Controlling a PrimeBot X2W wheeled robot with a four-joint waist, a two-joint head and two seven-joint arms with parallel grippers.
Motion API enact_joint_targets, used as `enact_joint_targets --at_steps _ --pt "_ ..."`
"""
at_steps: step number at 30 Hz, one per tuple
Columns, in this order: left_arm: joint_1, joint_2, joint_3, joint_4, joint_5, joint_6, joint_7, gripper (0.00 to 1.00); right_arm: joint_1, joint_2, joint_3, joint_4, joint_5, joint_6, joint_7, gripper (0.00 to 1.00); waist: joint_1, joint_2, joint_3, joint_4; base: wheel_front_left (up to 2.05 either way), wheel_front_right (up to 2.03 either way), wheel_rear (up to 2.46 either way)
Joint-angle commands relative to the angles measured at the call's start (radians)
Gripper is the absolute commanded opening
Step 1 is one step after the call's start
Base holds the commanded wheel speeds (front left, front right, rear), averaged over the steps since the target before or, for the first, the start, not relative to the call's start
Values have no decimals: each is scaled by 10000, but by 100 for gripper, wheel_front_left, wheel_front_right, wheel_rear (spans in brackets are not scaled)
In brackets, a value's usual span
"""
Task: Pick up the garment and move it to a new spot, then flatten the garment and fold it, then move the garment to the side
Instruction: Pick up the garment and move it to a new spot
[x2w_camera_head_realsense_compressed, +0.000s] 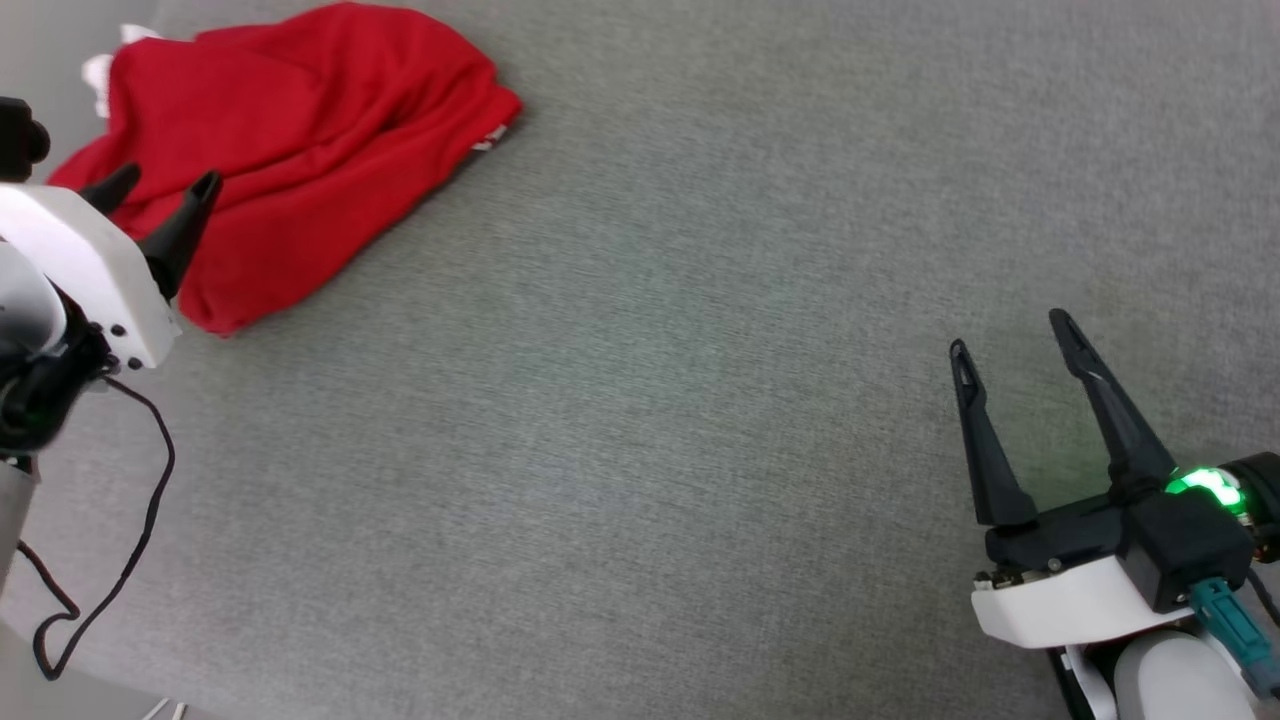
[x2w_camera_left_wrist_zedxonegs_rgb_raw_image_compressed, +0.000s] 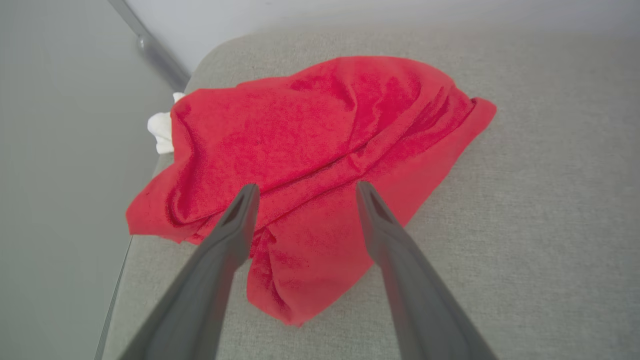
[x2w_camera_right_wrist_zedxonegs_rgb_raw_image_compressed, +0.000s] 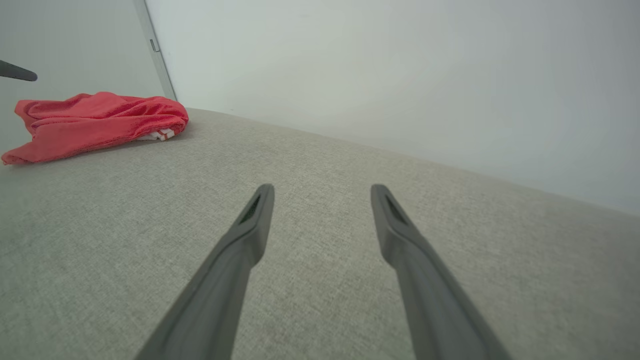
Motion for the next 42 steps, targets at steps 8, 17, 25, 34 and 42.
enact_joint_targets --at_steps 8,17,25,34,42 --pt "-959 428 -940 834 -1733 17 2590 100 -292 36 -183 -78 100 -3 80 100 -2 -1 868 -700 0 0 0" --pt "-1025 405 -1997 1602 -2446 17 3267 60 -337 118 -304 -99 -8 -3 -62 100 -2 -1 1363 -963 0 0 0" --pt "-983 599 -2702 1712 -2565 18 2143 0 -395 171 -358 85 -35 -3 -122 100 -2 -1 1123 -947 0 0 0" --pt "-1169 1926 -3366 449 -2134 20 -709 0 -248 265 -136 909 338 -3 -361 100 -2 -1 -481 -1055 0 0 0" --pt "-1917 2754 -3345 -391 -1229 18 -2421 0 127 286 -21 1667 1208 -3 -461 100 -2 -1 -2301 -1390 0 0 0"
